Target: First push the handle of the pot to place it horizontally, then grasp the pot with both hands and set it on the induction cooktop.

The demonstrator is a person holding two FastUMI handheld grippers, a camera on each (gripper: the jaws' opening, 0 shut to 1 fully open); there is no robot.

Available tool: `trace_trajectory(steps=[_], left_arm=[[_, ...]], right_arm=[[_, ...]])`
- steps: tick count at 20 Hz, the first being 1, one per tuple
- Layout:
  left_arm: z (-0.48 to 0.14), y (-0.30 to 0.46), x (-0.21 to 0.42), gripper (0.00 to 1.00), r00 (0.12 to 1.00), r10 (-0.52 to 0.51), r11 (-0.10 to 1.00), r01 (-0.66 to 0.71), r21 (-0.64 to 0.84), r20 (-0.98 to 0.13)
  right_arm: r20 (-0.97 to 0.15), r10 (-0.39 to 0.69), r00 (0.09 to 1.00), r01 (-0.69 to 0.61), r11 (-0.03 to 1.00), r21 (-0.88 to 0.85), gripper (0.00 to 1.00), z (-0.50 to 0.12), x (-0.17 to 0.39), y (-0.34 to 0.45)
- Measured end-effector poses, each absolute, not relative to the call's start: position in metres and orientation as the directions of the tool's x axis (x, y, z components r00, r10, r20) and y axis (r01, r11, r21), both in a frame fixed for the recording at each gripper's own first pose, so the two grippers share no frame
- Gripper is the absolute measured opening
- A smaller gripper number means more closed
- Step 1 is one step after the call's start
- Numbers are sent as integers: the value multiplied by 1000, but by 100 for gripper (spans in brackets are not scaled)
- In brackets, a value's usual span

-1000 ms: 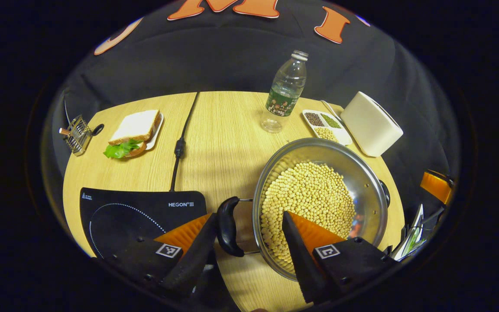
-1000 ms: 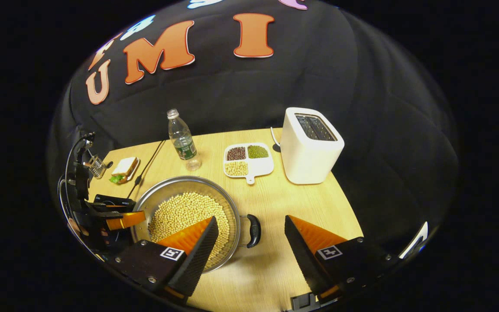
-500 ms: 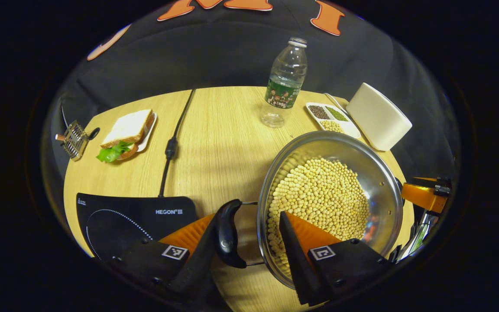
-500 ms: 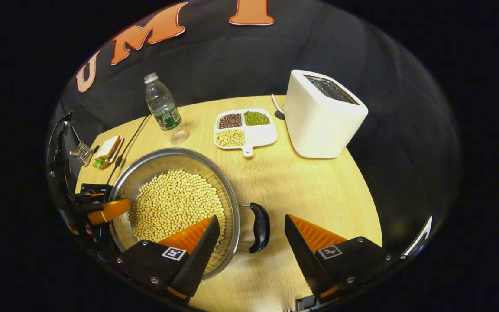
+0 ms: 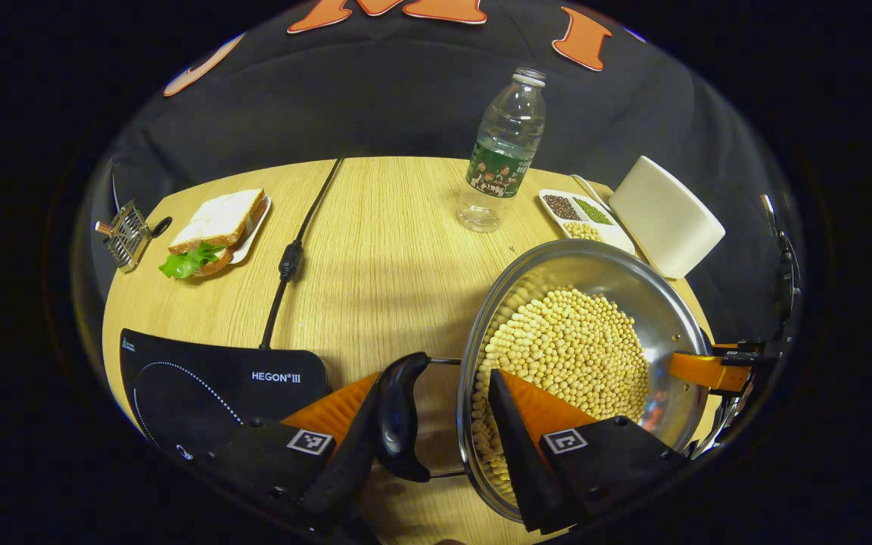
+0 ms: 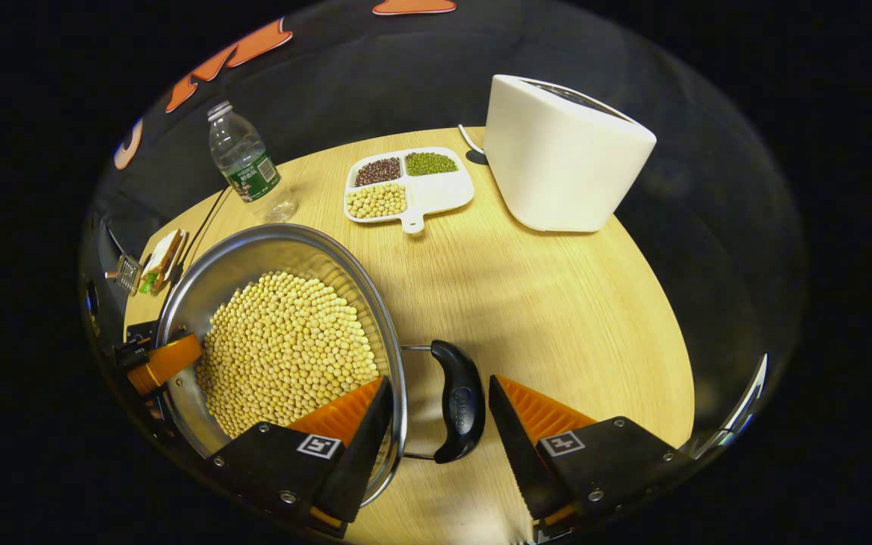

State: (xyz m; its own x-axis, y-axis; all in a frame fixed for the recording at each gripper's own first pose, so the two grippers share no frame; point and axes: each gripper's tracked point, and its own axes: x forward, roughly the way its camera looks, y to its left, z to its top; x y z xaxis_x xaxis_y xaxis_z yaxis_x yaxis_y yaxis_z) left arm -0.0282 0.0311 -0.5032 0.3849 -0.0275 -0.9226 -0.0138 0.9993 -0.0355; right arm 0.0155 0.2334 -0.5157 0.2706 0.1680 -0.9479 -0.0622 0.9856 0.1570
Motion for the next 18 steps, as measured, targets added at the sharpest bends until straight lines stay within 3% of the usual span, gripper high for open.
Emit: trace_trajectory(steps=[2, 3, 5, 7, 12, 17, 18], left_arm=[[-507, 35, -28, 88, 386, 14, 1000, -15, 9, -922], [-505, 36, -27, 85, 406, 21, 1000, -27, 11, -914], [-505, 36, -29, 72, 407, 15, 998, -67, -13, -913], [-502, 37, -33, 69, 403, 24, 998, -61, 0, -915], [-489, 36, -50, 68, 402, 43, 996, -86, 9, -915], [-448, 34, -48, 68, 459, 83, 995, -81, 51, -884], [-438, 34, -49, 68, 467, 94, 994, -89, 58, -879]], right_arm=[[-946, 178, 269, -46, 984, 172, 73, -516, 14, 237], [-948, 181, 263, -37, 983, 178, 65, -518, 14, 237], [-947, 195, 254, -34, 981, 193, 66, -516, 14, 238], [-948, 209, 239, -29, 978, 208, 57, -516, 12, 239], [-945, 215, 247, -57, 977, 207, 53, -513, 19, 240], [-925, 242, 293, -62, 970, 234, 53, -517, 18, 238], [-920, 249, 304, -69, 969, 239, 49, -518, 19, 239]])
